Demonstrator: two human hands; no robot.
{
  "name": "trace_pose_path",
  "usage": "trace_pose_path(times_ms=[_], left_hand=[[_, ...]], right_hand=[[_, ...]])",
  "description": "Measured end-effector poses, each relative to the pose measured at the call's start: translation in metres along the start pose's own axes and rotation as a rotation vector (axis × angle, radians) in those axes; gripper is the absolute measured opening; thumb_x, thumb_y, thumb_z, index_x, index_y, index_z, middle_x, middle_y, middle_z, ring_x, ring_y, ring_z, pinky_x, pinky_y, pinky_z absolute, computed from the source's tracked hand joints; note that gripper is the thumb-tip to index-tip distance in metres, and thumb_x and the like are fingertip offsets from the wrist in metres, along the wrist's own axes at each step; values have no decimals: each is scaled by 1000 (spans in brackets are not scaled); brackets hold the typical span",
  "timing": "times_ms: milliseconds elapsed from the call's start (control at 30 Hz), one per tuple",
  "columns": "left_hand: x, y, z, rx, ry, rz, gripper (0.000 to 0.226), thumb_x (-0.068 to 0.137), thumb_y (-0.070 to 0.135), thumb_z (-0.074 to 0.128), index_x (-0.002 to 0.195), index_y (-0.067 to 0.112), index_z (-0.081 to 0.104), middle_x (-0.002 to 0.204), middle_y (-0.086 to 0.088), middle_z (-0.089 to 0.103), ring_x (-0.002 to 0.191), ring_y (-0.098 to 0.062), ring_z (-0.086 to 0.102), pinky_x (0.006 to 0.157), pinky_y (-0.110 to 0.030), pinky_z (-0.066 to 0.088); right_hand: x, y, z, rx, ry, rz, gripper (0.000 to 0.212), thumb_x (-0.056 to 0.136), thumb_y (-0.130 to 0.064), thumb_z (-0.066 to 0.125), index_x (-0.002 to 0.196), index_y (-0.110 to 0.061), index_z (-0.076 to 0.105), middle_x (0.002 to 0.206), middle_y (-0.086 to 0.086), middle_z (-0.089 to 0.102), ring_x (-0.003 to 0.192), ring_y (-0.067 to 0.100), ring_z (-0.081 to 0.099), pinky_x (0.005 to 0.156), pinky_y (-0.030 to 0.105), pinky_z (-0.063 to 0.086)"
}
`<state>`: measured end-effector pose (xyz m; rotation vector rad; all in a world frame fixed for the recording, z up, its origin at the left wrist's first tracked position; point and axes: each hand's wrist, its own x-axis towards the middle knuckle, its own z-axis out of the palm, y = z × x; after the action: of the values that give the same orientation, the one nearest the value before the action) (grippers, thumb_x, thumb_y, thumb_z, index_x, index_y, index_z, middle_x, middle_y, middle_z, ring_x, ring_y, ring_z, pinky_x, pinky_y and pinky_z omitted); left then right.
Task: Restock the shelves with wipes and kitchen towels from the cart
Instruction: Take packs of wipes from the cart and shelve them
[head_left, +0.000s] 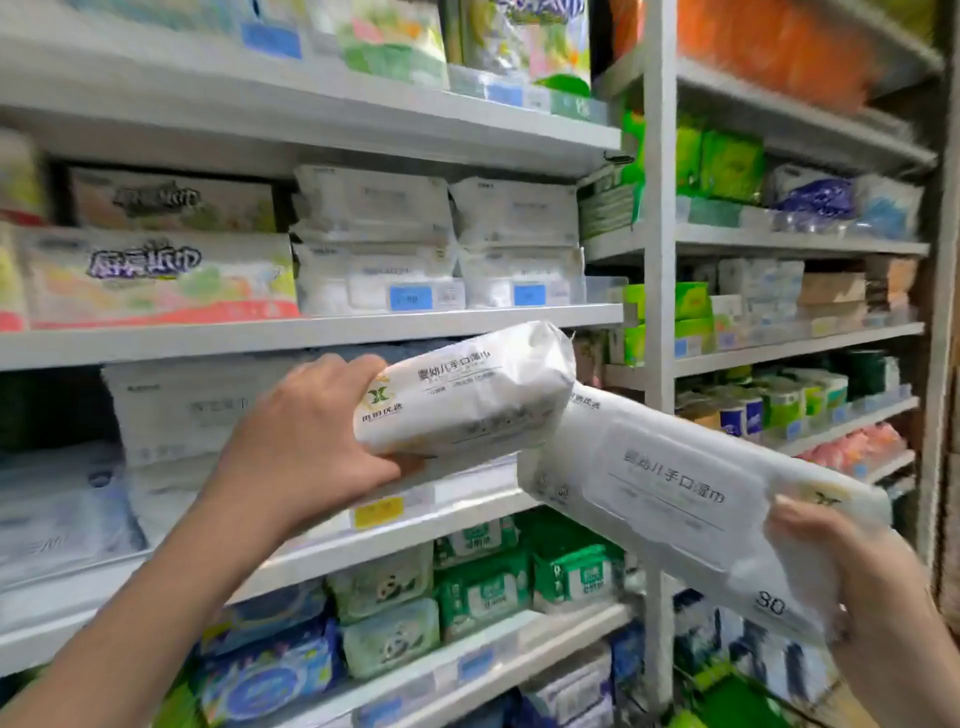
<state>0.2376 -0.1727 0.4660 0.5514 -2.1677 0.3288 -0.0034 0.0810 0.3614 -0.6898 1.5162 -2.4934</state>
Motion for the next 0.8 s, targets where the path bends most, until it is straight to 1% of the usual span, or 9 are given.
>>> trace_pose_path(times_ms=[100,167,300,367,467,533,600,733,800], left_hand=[[16,-18,-24,44,59,-7,76,52,48,76,119,17,57,102,-9,62,94,-30,55,74,-37,41],[25,-28,-39,70,114,-23,78,52,46,76,120,14,58,105,-13,62,95,-32,56,73,-37,40],[42,-49,-67,80,210,-82,68,59,30,82,121,21,56,99,-8,56,92,-29,51,70,-34,35],[51,-61,-77,83,259,-89,65,59,23,83,118,23,55,94,-5,53,89,-26,48,71,-36,39],[64,-77,-89,122,312,-100,66,59,23,85,118,22,56,92,-5,51,90,-29,49,74,-38,40],[71,-86,-96,174,326,-102,68,58,23,85,120,19,56,90,-6,48,92,-33,50,78,-41,42],[77,-95,-101,220,340,-95,70,56,27,86,119,21,55,88,-3,44,92,-34,51,79,-44,45],[79,-104,-106,302,327,-95,71,57,32,84,119,27,51,90,2,41,96,-32,50,77,-48,48],[79,-107,-105,356,330,-77,71,56,35,86,117,26,52,90,-1,44,95,-32,49,76,-48,48]], right_hand=[[19,-16,32,-9,-69,-144,67,51,-18,76,114,-4,60,77,8,65,54,15,62,46,31,52],[30,-30,53,13,-99,-223,55,55,-20,72,108,-10,63,82,8,66,59,15,63,48,31,52],[50,-58,97,28,-122,-376,35,58,-22,65,93,-18,63,64,-9,66,54,3,60,42,23,48],[62,-69,116,16,-146,-459,31,61,-18,69,90,-20,62,65,-11,67,58,2,60,47,21,49],[78,-86,145,-16,-177,-563,35,64,-15,78,93,-25,62,82,-10,68,74,8,62,58,25,54],[89,-95,163,-23,-194,-640,38,55,-22,78,90,-27,63,81,-14,69,74,4,63,61,21,54],[99,-102,179,-25,-221,-706,36,57,-21,75,91,-27,63,78,-19,69,71,-3,62,61,17,52],[128,-107,209,-43,-283,-796,47,61,-19,74,107,-16,62,95,-7,68,77,-2,61,63,13,48],[144,-107,224,-41,-320,-818,41,61,-16,74,99,-27,61,93,-13,67,77,-7,60,65,11,48]])
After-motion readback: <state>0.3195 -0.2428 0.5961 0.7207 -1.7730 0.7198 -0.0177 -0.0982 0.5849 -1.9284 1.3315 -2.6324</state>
